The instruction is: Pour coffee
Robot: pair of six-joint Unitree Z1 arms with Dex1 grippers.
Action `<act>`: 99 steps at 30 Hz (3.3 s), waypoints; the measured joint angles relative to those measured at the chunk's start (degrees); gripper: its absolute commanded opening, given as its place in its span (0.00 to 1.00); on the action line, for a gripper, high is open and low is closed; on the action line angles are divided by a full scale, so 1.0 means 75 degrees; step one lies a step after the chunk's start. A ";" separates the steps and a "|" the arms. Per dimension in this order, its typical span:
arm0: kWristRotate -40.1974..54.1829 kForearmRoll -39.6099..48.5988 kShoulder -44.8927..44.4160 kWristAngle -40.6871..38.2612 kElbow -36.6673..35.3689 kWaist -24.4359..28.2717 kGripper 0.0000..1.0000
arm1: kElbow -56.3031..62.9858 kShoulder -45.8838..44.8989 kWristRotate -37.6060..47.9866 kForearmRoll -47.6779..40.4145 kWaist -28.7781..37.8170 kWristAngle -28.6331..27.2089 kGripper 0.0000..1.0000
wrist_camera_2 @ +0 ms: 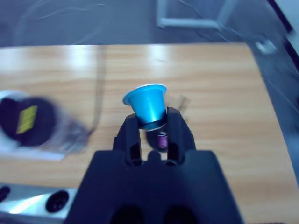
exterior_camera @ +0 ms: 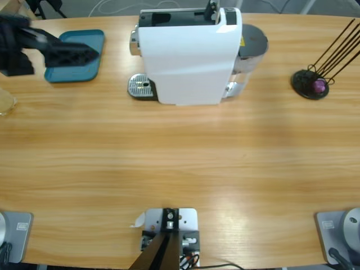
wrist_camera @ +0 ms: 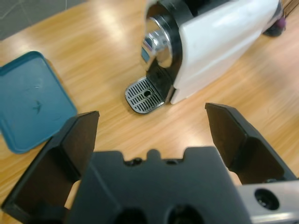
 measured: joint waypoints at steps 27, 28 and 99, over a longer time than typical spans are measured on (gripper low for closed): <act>0.0394 0.0720 -0.1503 0.0000 0.0046 0.0656 1.00 | -0.4887 0.4829 -0.3804 0.0203 0.3883 0.3523 0.00; 0.0394 0.0720 -0.1504 0.0000 0.0051 0.0656 1.00 | -0.4996 0.4986 -0.3853 0.0243 0.3860 0.3492 0.00; 0.0393 0.0720 -0.1502 -0.0114 0.0292 0.0768 1.00 | -0.3993 0.5728 -0.4437 -0.0443 0.2645 0.3385 1.00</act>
